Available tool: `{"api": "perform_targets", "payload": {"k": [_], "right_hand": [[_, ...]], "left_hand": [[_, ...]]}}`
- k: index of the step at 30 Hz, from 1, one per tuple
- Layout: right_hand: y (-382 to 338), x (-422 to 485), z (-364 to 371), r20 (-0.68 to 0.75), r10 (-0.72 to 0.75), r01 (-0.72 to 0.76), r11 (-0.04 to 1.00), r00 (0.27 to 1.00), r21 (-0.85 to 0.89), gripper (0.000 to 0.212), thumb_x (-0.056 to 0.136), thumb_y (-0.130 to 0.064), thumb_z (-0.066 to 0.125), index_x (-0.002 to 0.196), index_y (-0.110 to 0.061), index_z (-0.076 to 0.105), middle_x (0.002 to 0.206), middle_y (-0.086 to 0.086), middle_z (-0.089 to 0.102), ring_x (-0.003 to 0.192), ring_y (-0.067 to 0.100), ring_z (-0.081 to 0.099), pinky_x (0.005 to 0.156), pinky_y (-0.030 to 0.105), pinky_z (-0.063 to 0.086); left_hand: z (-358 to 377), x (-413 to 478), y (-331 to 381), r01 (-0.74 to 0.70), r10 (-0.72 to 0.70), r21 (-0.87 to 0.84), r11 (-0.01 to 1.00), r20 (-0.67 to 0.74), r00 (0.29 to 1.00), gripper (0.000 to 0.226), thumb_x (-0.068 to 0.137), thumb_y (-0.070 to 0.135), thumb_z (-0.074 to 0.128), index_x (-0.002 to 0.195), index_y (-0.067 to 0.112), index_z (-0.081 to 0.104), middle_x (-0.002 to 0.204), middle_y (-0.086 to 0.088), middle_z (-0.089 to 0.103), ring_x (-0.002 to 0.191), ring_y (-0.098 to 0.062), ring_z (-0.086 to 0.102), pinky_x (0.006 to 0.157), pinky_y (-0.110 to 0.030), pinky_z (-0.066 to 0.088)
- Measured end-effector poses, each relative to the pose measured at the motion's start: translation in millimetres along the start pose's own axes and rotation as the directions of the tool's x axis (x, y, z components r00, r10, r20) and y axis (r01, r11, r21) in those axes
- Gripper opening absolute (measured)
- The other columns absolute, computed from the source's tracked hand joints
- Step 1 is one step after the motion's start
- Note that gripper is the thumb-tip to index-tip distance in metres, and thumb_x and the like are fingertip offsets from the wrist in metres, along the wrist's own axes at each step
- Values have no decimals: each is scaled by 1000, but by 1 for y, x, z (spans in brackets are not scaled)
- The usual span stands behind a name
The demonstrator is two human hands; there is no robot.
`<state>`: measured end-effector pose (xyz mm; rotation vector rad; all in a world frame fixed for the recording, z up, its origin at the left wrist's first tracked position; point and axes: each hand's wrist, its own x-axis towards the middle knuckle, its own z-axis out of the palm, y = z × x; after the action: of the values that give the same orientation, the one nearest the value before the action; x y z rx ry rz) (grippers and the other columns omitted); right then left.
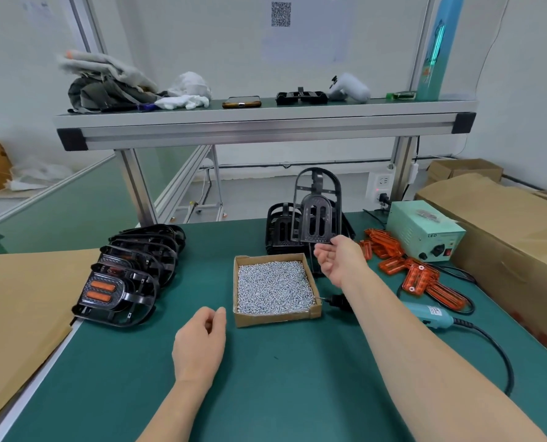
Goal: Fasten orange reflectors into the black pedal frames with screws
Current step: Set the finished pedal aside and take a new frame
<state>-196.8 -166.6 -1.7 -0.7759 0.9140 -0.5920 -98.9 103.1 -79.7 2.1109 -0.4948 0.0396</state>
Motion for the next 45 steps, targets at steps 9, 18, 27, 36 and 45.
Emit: {"api": "perform_targets", "payload": {"k": [9,18,27,36,45], "right_hand": [[52,-69,31,182,34,-19,997,983,-80,39,105,-18,39,84,4,64,54,10,62,37,10,49,31,17,28],[90,-114,34,298,93,-44,985,950,-169,42,105,-21,39,75,0,61,51,7,59,32,8,44,29,16,24],[91,-125,0,309,74,8,967,948,-256,36,108,-24,39,92,-1,63,58,10,65,38,11,49,34,18,31],[85,-126,-55,164,-178,185,982,970,-30,65,102,-63,32,81,-11,65,65,6,65,45,14,53,38,20,34],[99,-117,-72,164,-341,321,477,926,-818,25,92,-45,64,91,-19,63,89,0,68,80,20,61,68,31,45]], "left_hand": [[-7,-2,6,35,-21,-189,981,76,997,34,93,38,64,66,18,57,58,8,55,59,-15,50,61,-29,44],[-41,-8,48,62,158,-720,691,235,959,24,91,29,64,112,20,74,112,-1,74,104,-13,67,88,-26,52],[-59,-33,61,-243,339,-471,848,128,932,25,90,6,69,93,31,73,93,8,73,85,-8,66,83,-23,51],[-40,-83,44,-766,746,99,636,175,642,16,88,15,68,104,10,69,102,2,64,92,-17,56,87,-24,44],[-23,-99,24,-816,770,205,541,270,578,7,84,14,74,89,15,68,90,2,60,76,-22,56,72,-34,40]]}}
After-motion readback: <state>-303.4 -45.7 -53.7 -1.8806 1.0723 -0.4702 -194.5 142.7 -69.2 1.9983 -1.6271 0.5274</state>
